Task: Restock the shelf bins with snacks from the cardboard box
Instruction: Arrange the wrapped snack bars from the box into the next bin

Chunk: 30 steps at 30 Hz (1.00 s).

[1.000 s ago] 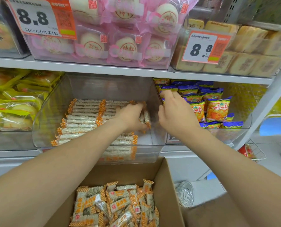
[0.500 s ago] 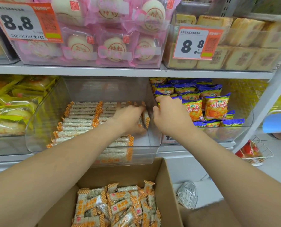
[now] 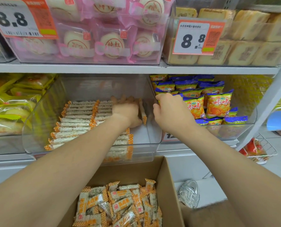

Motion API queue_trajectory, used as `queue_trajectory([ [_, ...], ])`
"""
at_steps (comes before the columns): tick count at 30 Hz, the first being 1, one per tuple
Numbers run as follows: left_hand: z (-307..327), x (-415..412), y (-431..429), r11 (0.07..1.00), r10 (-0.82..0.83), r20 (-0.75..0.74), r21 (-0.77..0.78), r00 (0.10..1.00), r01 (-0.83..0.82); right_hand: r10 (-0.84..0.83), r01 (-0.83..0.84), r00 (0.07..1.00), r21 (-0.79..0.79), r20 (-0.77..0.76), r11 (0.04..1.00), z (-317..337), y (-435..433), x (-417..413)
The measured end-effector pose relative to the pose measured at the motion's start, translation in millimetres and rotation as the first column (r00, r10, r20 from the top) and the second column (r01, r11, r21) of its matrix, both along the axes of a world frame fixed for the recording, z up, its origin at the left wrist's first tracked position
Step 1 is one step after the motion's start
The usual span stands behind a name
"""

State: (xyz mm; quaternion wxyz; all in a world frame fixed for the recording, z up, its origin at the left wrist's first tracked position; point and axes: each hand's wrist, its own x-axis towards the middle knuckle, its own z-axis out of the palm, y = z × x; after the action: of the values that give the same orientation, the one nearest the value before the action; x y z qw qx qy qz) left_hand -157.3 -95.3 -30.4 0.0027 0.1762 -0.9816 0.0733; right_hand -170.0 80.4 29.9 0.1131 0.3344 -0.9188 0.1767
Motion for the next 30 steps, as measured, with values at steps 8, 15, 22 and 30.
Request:
queue_trajectory([
  [8, -12.9, 7.7, -22.3, 0.877, -0.136, -0.145, 0.442, 0.98, 0.187, 0.019, -0.018, 0.998, 0.016, -0.062, 1.0, -5.3, -3.5, 0.5],
  [15, -13.6, 2.8, -10.8, 0.935, -0.152, -0.104, 0.306, 0.983, 0.177, -0.007, 0.008, 0.998, 0.018, -0.061, 1.0, -5.8, -4.4, 5.2],
  [22, 4.2, 26.2, -3.0, 0.853, -0.221, -0.022, 0.481, 0.975, 0.205, 0.02, -0.019, 0.998, 0.02, -0.051, 1.0, -5.1, -2.9, 4.4],
  [30, 62.1, 128.5, -5.7, 0.853, -0.243, -0.262, 0.4, 0.934, 0.334, 0.057, -0.063, 0.995, -0.074, -0.08, 0.995, 30.4, 23.5, 51.6],
])
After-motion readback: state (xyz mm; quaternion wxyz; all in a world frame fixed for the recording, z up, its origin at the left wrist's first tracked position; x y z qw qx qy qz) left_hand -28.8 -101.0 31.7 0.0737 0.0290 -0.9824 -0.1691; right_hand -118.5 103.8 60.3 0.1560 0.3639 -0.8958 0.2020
